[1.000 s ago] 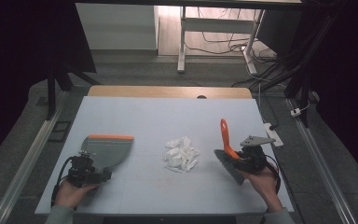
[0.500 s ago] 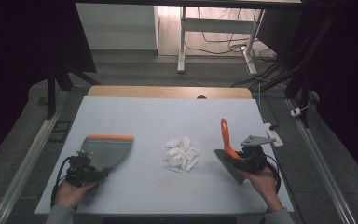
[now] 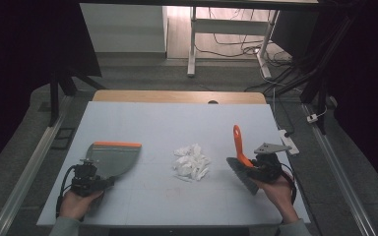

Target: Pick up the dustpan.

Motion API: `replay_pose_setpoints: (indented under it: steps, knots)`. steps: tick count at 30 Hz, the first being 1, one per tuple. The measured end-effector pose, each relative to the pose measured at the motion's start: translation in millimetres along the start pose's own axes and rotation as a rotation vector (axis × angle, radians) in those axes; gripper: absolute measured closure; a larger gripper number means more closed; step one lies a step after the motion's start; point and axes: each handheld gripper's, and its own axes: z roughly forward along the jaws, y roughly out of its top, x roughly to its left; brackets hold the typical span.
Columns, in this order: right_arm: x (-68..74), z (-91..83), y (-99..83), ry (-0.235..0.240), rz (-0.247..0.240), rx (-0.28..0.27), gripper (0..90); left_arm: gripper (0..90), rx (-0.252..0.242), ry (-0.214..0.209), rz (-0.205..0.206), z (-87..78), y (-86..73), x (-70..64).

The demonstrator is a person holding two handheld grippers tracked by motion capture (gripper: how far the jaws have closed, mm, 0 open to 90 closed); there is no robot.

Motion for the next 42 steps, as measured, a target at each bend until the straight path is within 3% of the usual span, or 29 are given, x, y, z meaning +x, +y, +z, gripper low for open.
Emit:
replay_pose_setpoints:
  steps: [12, 25, 42]
  knots:
    - [-0.6, -1.5, 0.0, -0.001, 0.000, -0.009, 70.2, 61.3, -0.064, -0.008, -0.002, -3.1, -1.9, 6.1]
    - [0.2, -4.4, 1.1, -0.006, -0.001, -0.025, 70.3, 61.4, -0.117, -0.021, 0.041, -8.0, -2.9, 7.9]
    - [1.7, -5.9, 2.5, -0.009, 0.000, -0.052, 70.3, 61.4, -0.224, -0.102, 0.117, -16.1, 2.5, 21.1]
